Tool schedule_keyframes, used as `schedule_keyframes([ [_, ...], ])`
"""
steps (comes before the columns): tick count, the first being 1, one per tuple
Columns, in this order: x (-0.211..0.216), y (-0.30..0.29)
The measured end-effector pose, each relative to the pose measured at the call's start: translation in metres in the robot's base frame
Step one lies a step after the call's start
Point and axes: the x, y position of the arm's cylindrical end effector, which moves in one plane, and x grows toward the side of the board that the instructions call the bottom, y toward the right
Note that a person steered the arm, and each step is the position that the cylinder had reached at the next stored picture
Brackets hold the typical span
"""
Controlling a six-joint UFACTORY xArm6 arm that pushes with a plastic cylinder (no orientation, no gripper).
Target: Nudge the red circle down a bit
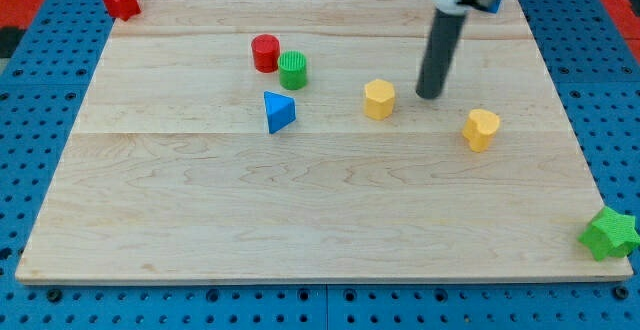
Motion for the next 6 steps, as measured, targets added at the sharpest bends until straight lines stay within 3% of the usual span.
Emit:
schedule_keyframes([
  [1,-0.064,-0.022],
  [2,-0.078,-0.068],
  [4,-0.082,-0.191],
  [6,-0.059,-0.184],
])
